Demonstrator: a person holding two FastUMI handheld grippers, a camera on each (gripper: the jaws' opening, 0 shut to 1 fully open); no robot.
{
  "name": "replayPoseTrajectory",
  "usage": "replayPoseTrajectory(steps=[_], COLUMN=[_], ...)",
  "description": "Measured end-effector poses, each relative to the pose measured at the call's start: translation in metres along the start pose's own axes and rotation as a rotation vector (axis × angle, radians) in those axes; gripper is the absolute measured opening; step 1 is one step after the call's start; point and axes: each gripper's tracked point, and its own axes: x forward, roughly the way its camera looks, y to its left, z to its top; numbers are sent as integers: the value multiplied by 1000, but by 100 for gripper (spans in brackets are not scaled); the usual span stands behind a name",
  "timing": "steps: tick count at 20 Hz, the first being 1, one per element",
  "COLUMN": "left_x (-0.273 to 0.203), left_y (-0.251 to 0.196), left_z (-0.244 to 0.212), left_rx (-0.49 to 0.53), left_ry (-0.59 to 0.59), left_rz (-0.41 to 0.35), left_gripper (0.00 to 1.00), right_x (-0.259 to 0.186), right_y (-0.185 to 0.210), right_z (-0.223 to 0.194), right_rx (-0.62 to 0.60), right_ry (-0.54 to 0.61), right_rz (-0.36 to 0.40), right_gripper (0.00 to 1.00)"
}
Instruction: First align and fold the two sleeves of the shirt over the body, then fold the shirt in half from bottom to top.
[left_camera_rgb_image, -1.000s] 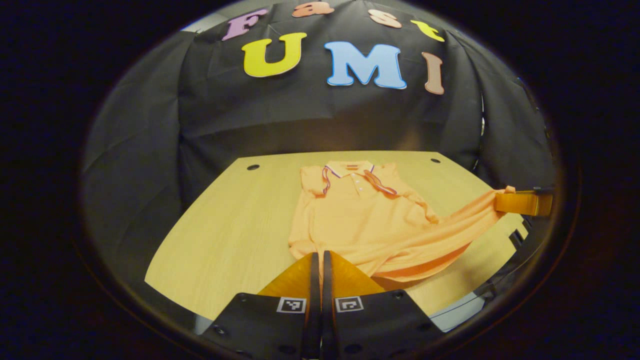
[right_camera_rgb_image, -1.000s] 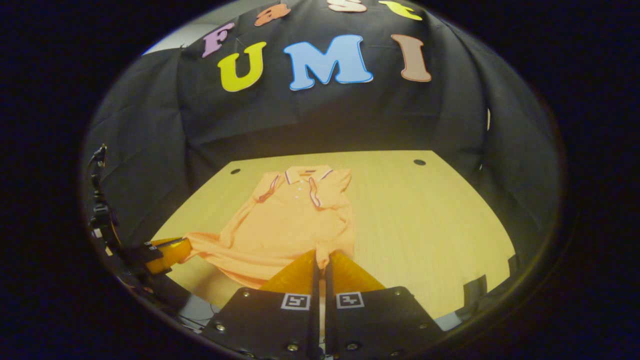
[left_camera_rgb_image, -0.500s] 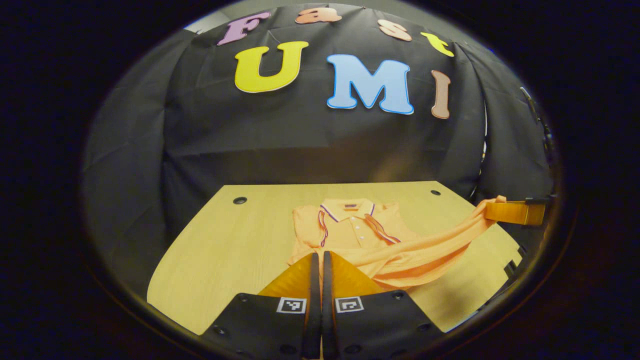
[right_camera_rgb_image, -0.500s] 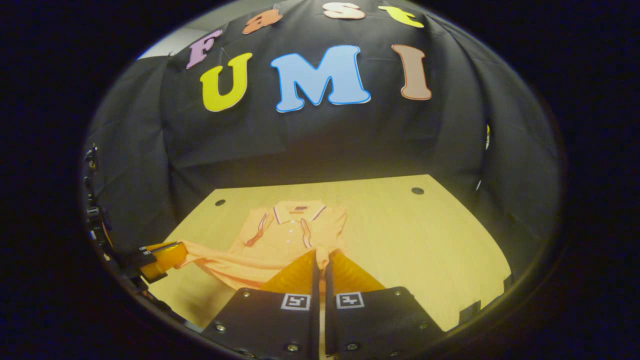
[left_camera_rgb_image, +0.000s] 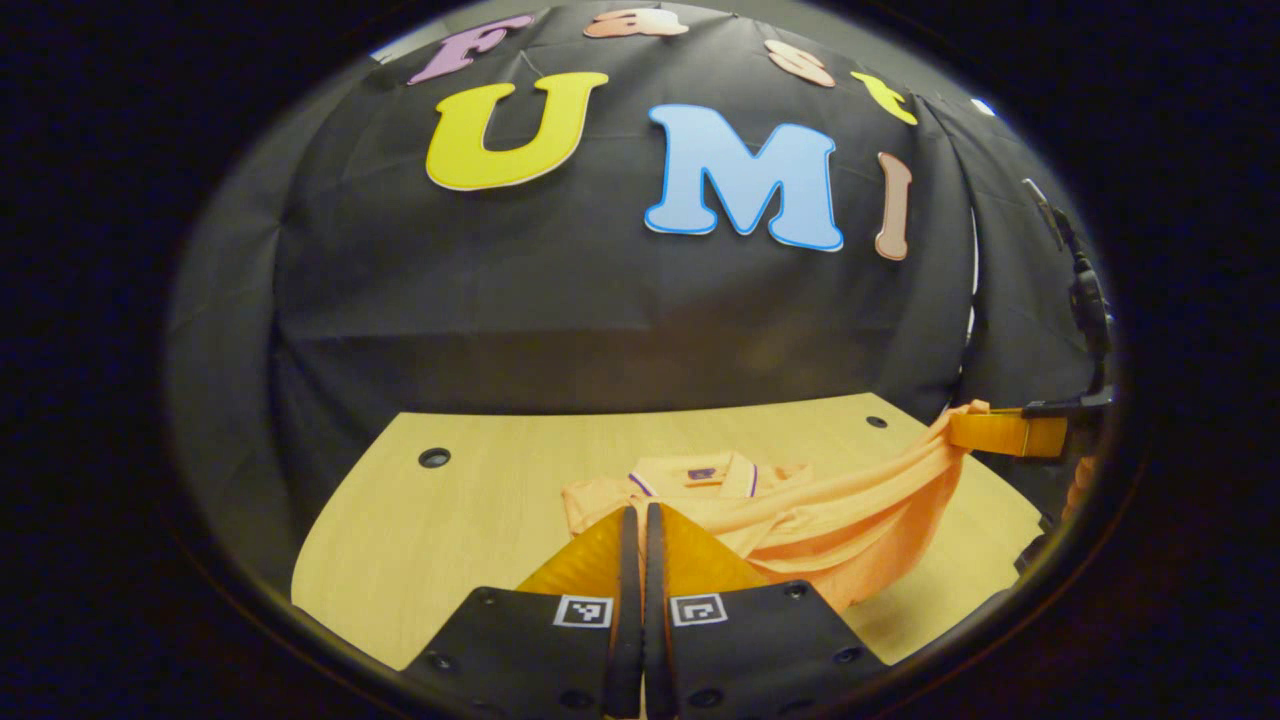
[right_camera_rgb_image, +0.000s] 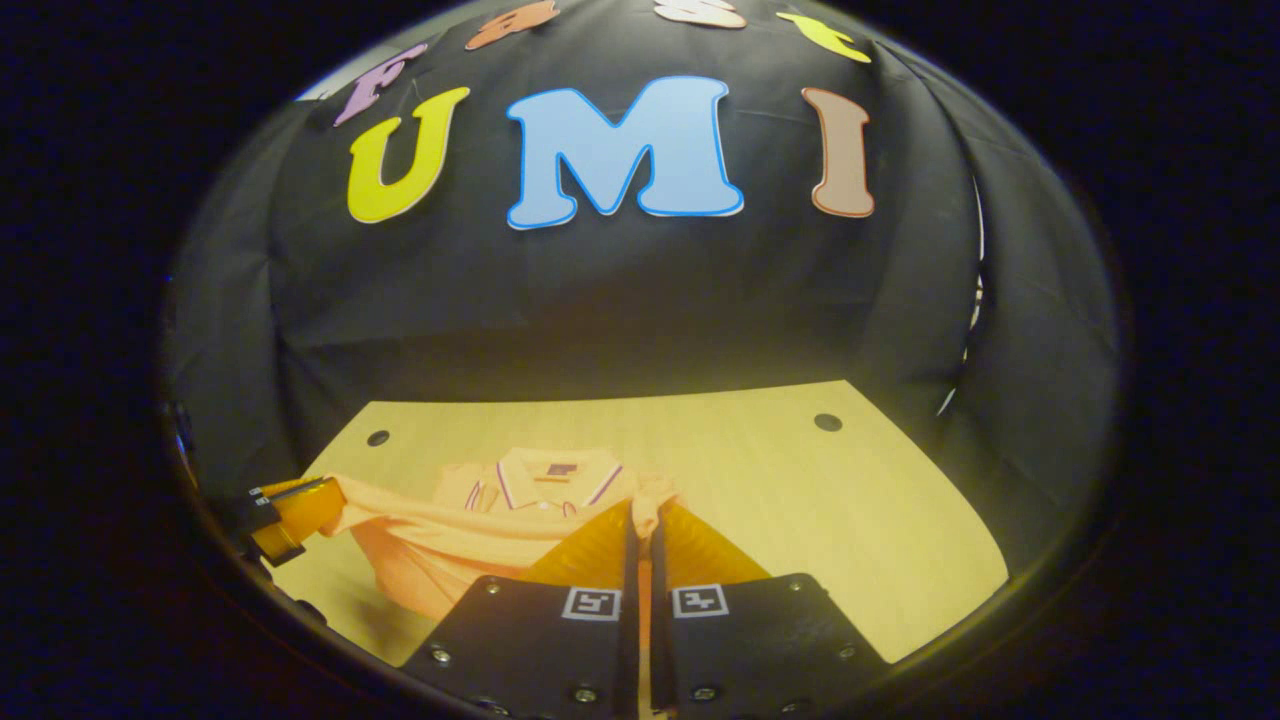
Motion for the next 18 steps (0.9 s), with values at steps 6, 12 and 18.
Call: replayPoseTrajectory(steps=[6,12,18], left_x=[55,96,134], left_y=[17,29,32], left_z=[20,24,13], left_rx=[-4,-7,-1], left_ry=[-13,-15,-12], left_rz=[-13,-2,3], left_gripper=[7,7,7], right_x=[52,101,138], right_y=[9,15,9], right_z=[23,28,13], right_rx=[-25,-67,-111], right_ry=[4,31,53], right_rz=[-29,-32,-74], right_gripper=[5,5,5])
